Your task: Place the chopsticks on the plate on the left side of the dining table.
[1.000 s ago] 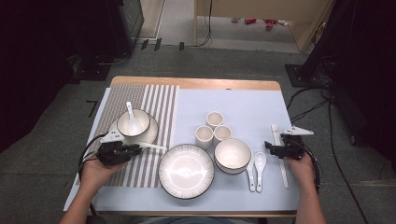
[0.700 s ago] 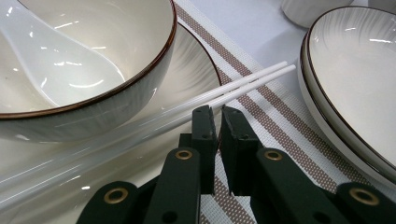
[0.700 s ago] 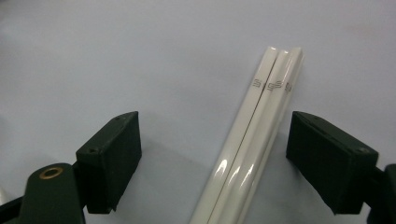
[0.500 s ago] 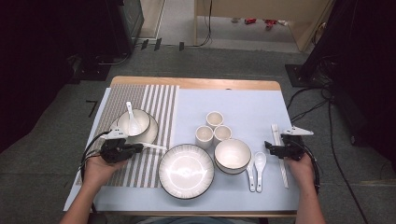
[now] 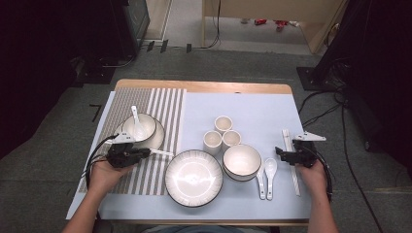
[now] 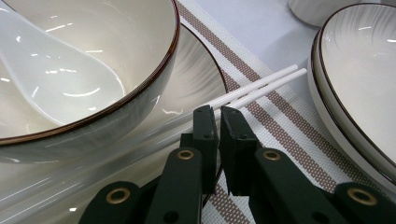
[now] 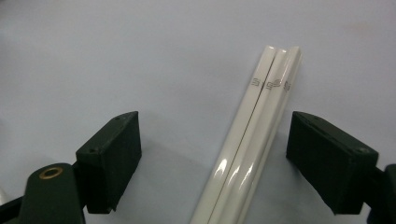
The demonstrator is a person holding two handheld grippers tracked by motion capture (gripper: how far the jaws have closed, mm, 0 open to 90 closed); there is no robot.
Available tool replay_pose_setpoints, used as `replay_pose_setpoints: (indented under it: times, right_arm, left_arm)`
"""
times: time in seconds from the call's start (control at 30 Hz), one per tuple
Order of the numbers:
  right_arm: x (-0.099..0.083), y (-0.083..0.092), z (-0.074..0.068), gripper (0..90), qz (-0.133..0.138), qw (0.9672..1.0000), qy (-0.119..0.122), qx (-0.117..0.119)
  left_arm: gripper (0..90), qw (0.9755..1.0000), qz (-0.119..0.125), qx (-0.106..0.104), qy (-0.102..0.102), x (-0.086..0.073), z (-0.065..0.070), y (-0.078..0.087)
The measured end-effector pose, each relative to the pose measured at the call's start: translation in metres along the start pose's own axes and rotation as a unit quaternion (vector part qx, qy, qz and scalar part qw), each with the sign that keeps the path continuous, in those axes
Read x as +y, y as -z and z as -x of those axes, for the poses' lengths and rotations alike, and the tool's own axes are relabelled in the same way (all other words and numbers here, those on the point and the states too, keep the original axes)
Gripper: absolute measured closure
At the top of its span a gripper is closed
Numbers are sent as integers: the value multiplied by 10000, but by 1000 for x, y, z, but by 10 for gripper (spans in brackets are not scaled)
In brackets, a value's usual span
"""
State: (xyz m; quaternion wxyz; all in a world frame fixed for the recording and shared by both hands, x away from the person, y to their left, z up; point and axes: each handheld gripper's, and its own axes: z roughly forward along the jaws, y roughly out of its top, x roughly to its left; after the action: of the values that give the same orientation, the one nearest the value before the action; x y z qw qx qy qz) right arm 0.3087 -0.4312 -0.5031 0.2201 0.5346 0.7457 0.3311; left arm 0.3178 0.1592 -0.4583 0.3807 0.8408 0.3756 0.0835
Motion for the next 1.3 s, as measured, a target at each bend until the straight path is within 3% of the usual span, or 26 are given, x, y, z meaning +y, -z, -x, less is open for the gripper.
replay_pose_setpoints:
  times: [0.5, 0.87, 1.3]
  right_arm:
    - [0, 0, -1, 177, 0, 10000, -21, -32]
    - [0, 0, -1, 177, -1, 10000, -32, -45]
    - [0, 0, -1, 177, -1, 10000, -44, -62]
  left_arm:
    - [812, 10000, 85, -2, -37, 1, 1, -3]
    - [876, 9998, 29, 84, -165, 4, 4, -6]
    - [863, 9998, 31, 117, -172, 6, 4, -9]
